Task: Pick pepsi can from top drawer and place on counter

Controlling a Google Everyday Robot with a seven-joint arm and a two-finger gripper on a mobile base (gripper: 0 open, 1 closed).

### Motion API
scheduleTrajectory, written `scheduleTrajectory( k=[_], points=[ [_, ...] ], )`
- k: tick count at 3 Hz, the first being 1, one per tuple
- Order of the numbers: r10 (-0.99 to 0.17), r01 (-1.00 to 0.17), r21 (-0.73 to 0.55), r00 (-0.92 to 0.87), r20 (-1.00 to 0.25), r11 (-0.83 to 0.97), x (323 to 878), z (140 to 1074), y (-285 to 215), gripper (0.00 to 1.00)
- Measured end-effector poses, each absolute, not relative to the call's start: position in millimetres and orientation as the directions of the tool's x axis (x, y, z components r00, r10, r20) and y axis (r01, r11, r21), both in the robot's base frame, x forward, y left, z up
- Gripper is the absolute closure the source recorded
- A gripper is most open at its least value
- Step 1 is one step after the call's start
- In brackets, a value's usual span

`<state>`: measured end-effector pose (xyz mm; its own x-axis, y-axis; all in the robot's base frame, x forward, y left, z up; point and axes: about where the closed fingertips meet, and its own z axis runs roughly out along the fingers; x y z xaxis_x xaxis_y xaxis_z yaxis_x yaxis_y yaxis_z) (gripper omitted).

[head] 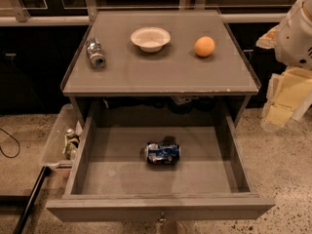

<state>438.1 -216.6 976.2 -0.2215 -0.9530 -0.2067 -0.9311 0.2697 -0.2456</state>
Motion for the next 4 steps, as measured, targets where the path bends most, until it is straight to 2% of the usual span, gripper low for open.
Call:
scheduleTrajectory(
  k=[2, 4],
  points=[
    [-0.952, -0.933, -0.245, -0.209, -0.225, 0.263, 439, 968, -213, 0.0],
    [-0.949, -0.954, -0.16, -0.213, -0.233, 0.253, 445, 896, -211, 0.0]
  ],
)
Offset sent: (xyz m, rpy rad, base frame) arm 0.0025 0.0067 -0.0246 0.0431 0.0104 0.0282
